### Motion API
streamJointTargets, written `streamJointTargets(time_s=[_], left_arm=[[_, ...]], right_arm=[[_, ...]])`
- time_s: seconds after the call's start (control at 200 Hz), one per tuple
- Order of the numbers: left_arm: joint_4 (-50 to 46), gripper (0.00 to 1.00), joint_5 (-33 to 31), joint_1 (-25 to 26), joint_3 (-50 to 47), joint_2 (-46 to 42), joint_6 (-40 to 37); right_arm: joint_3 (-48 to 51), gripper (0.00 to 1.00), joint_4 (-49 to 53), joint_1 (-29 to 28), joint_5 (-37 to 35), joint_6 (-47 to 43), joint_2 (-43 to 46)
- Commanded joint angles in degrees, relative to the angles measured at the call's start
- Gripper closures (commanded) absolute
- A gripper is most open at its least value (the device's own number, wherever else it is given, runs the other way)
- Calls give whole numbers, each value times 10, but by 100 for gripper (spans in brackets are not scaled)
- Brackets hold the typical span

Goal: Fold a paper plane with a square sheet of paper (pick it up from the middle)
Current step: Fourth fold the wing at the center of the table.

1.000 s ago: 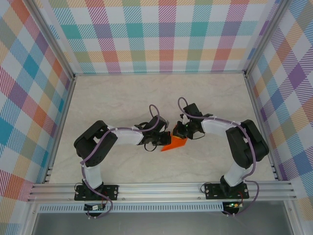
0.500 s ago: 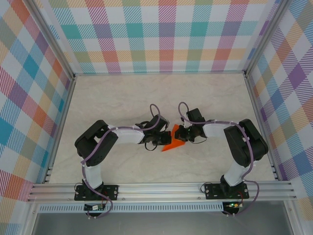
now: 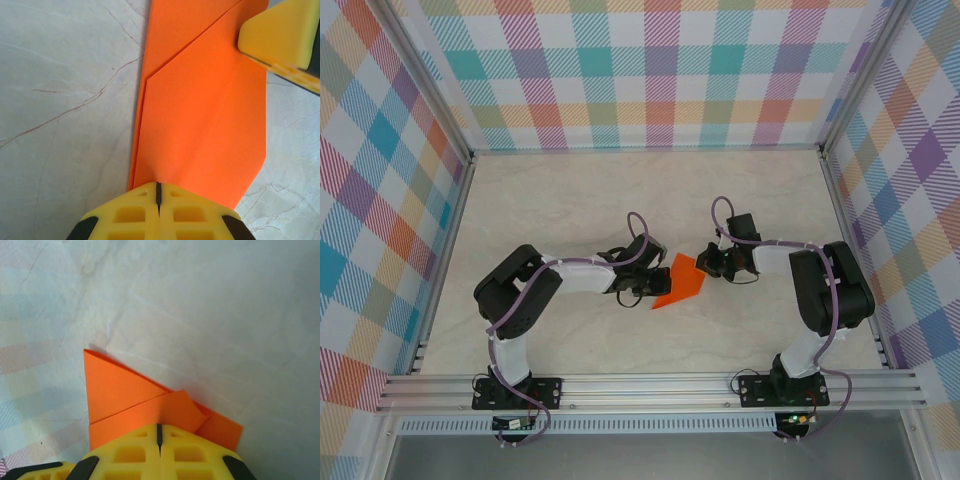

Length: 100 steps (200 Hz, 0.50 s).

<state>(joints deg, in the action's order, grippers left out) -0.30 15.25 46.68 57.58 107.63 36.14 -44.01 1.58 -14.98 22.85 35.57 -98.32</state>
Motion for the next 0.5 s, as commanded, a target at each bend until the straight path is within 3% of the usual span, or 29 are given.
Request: streamJointTargets(time_s=[0.0, 0.25, 0.495], left_arm=[[-141, 100, -21, -2, -30, 34, -13], [-133, 100, -15, -2, -26, 32, -17], [-115, 100, -8, -2, -13, 38, -28]], right_arm=[[-15, 96, 10, 42, -110, 3, -25], [-42, 96, 47, 62, -116, 14, 13], [20, 94, -27, 30, 20, 43, 77]])
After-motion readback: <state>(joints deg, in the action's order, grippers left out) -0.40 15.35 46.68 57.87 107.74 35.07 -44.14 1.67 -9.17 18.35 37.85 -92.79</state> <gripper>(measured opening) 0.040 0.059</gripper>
